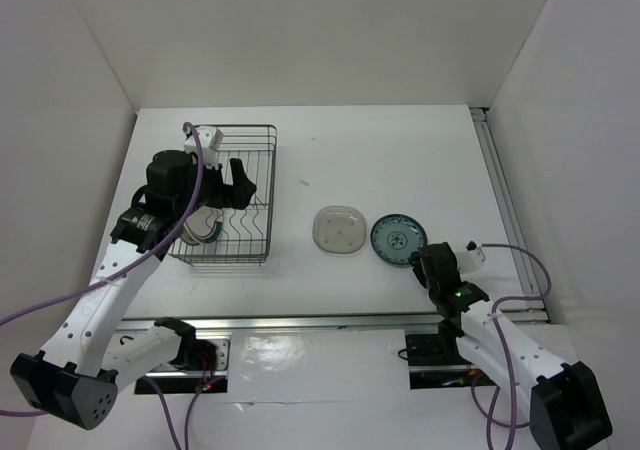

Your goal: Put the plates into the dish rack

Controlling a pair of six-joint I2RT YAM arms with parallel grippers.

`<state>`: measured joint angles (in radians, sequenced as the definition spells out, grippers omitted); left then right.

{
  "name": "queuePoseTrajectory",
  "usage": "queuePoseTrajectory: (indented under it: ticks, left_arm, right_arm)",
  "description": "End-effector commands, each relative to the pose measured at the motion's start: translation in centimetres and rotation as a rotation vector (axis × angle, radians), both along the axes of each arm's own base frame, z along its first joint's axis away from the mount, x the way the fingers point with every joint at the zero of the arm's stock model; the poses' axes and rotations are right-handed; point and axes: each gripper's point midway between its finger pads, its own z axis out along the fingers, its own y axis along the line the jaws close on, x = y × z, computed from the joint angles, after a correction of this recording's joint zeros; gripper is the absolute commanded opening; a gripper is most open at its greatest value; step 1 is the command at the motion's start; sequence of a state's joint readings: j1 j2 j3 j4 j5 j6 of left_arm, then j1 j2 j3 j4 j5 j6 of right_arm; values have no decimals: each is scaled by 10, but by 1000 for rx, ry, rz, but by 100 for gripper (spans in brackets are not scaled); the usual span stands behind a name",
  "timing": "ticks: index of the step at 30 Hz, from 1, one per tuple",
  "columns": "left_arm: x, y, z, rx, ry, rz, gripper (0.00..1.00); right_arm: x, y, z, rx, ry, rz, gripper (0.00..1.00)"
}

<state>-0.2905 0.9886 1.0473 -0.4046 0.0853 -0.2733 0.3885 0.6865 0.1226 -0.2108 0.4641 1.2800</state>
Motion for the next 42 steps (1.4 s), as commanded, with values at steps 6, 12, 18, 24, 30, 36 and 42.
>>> queuePoseTrajectory:
  ticks: [6,12,18,24,30,36,42]
  left_arm:
    - [-1,-5,22,-49,-52,-19,100]
    - [-1,-5,22,-49,-52,-19,100]
    - [0,-7,18,-49,-39,-27,100]
    - [-2,-38,14,-120,31,-182,100]
    - [-5,-74,26,-234,51,-373,100]
    - [-6,-96,33,-327,66,-492,100]
    - [-11,-104,23,-370,83,-547,100]
  right_arm:
    - [-6,-10,-18,-26,27,-52,37]
    - [-4,-13,-17,-9,33,-104,0]
    - [-5,-22,-6,-7,49,-189,0]
    - [26,-16,55,76,-211,-216,0]
    - [36,-13,126,73,-556,-173,0]
    - [49,52,180,0,-779,230,0]
    - [56,145,223,-26,-939,669,0]
